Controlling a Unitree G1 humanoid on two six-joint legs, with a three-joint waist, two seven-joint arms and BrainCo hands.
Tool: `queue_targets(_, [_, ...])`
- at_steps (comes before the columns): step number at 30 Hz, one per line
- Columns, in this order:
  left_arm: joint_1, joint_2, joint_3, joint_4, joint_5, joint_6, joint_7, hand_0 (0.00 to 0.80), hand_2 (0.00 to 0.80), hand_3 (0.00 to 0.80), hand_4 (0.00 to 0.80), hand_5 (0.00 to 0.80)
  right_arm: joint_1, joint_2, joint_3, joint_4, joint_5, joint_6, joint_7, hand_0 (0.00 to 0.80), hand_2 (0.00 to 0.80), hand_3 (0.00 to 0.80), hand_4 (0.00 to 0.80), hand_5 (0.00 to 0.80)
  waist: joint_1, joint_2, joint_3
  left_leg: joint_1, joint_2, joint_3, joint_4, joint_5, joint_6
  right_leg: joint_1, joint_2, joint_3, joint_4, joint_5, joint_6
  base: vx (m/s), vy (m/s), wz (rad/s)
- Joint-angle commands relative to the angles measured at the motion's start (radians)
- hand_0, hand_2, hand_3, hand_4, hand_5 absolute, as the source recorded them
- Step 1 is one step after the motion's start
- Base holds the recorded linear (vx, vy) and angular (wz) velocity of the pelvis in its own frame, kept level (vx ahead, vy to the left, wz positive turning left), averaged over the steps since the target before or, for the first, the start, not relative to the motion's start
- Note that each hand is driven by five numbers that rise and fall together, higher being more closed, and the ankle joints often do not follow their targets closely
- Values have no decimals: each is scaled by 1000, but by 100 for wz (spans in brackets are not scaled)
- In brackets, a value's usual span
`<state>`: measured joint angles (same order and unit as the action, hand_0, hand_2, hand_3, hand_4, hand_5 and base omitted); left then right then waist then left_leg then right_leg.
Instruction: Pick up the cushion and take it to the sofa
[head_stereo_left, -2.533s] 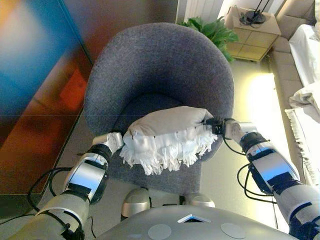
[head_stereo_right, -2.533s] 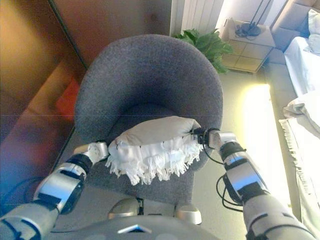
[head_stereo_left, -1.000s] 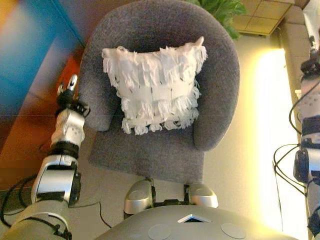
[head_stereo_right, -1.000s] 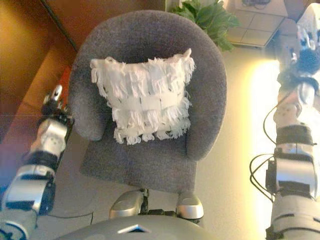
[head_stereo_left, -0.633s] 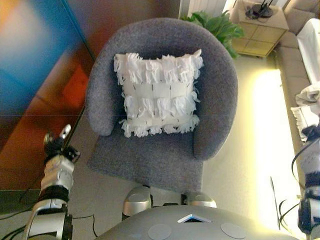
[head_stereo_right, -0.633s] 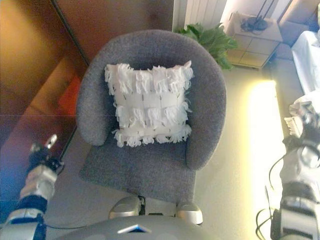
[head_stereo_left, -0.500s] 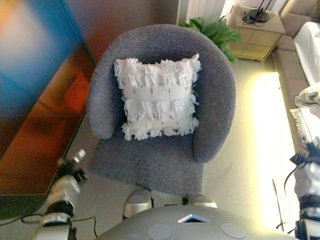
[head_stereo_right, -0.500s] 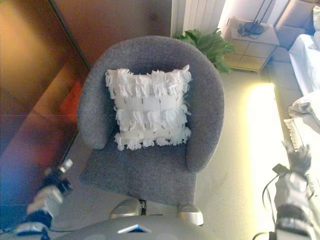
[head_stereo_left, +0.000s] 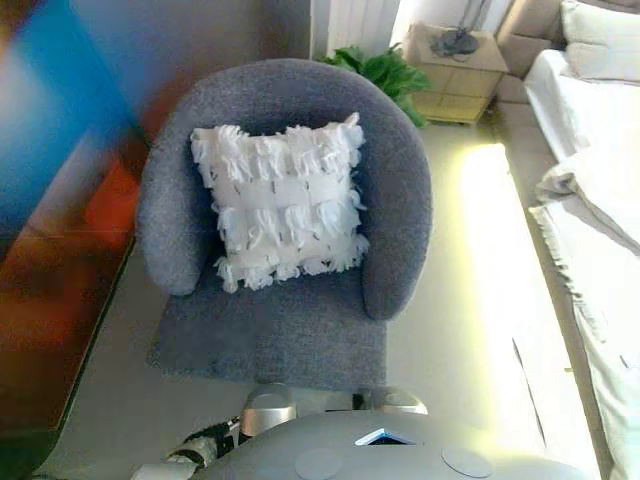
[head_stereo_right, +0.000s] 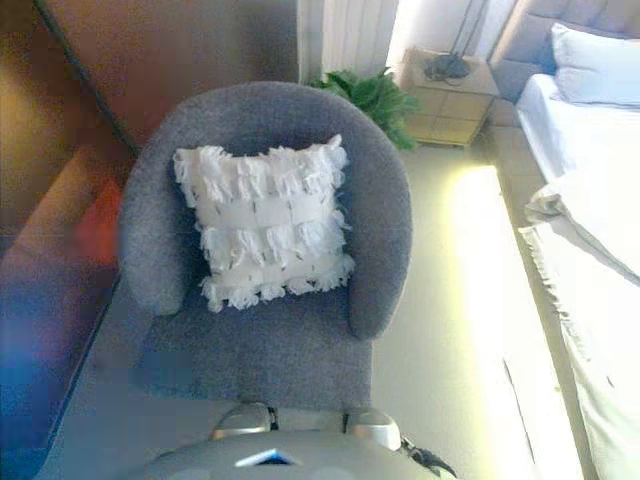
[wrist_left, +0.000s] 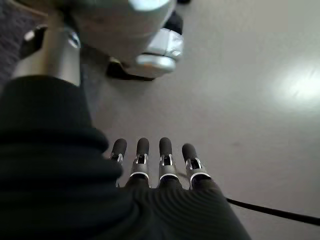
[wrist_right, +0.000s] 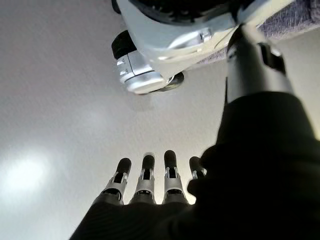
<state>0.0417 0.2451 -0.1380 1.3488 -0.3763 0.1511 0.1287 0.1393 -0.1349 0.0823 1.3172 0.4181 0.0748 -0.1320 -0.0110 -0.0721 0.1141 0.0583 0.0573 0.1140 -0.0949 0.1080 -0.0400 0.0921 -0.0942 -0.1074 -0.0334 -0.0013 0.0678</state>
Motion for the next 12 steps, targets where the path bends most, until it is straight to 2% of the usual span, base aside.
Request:
queue_targets(1, [-102,-45,-25,-2,-24,18,-16,0,0,0,0,0,-89,-34,60,-28,-67,24,25,0,0,0,0,0,-8,22,40,94,-40,-32,20,-147,44,17,2,-3,32,4,9,-137,-145,-21])
queue_targets(5, [-110,-35,-43,4,-4,86,-43,0,0,0,0,0,-100,-53,76,-28,-50,21,49,0,0,0,0,0,-18,27,20,99,-37,-18,10,-136,31,37,7,-1,-18,25,5,-89,-101,-8])
queue_targets(12, [-119,-19,-30,12,16,118,-81,0,0,0,0,0,-113,-83,55,-7,-73,33,88,0,0,0,0,0,-31,45,-7,107,-27,4,8,-134,15,58,9,-9,-54,34,0,-38,-35,-8])
